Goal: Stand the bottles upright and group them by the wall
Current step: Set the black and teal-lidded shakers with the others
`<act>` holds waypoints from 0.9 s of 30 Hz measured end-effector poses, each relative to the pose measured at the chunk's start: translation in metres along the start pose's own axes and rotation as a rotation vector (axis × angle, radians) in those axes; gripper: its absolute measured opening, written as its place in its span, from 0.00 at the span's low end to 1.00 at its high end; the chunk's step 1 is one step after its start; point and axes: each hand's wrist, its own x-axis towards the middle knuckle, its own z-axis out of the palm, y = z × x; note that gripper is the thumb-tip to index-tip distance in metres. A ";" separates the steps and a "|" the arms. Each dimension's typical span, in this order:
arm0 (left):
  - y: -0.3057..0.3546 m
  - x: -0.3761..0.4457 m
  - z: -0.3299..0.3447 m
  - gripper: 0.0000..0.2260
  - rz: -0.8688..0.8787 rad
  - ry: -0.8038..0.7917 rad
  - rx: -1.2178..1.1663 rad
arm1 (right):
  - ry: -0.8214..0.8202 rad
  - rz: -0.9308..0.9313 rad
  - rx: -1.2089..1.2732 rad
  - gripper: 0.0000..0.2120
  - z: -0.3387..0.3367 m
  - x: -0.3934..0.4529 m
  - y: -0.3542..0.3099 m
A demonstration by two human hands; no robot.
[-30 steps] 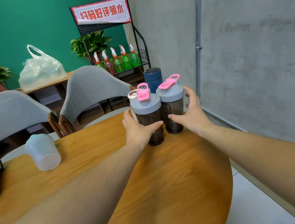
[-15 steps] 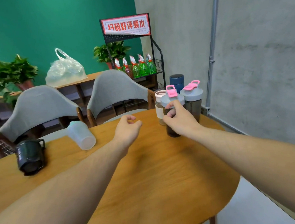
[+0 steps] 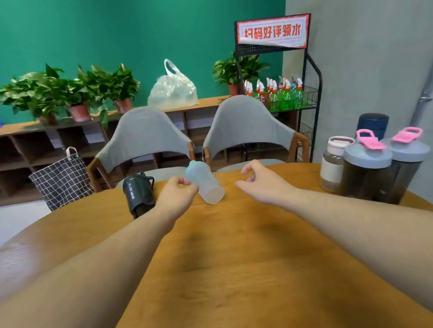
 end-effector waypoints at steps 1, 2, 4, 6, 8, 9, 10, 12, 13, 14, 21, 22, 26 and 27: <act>-0.006 0.008 -0.008 0.11 -0.003 0.016 0.004 | -0.006 0.005 -0.010 0.16 0.008 0.009 -0.005; -0.012 0.017 -0.016 0.13 -0.005 0.031 0.014 | -0.011 0.009 -0.022 0.16 0.015 0.019 -0.010; -0.021 0.034 -0.030 0.16 -0.008 0.064 0.054 | -0.025 0.015 -0.052 0.17 0.029 0.039 -0.018; -0.029 0.054 -0.043 0.20 -0.024 0.095 0.083 | -0.036 0.013 -0.083 0.18 0.041 0.062 -0.025; -0.038 0.075 -0.052 0.23 -0.036 0.138 0.126 | -0.032 0.010 -0.107 0.19 0.050 0.082 -0.031; -0.044 0.086 -0.056 0.25 -0.045 0.171 0.161 | -0.033 0.012 -0.122 0.20 0.055 0.093 -0.033; -0.049 0.096 -0.060 0.26 -0.061 0.198 0.199 | -0.037 0.017 -0.146 0.21 0.060 0.104 -0.035; -0.059 0.115 -0.066 0.29 -0.114 0.246 0.264 | -0.056 0.042 -0.195 0.24 0.072 0.124 -0.036; -0.064 0.124 -0.068 0.31 -0.145 0.269 0.292 | -0.069 0.065 -0.213 0.27 0.078 0.134 -0.035; -0.069 0.131 -0.071 0.34 -0.179 0.286 0.310 | -0.082 0.088 -0.231 0.31 0.084 0.143 -0.034; -0.101 0.171 -0.077 0.52 -0.403 0.261 0.017 | -0.136 0.210 -0.268 0.52 0.116 0.185 -0.021; -0.103 0.173 -0.076 0.52 -0.422 0.242 -0.033 | -0.139 0.210 -0.282 0.52 0.119 0.188 -0.019; -0.108 0.176 -0.074 0.46 -0.444 0.203 -0.119 | -0.132 0.230 -0.311 0.50 0.127 0.196 -0.016; -0.108 0.174 -0.074 0.46 -0.447 0.201 -0.126 | -0.125 0.234 -0.314 0.48 0.128 0.196 -0.015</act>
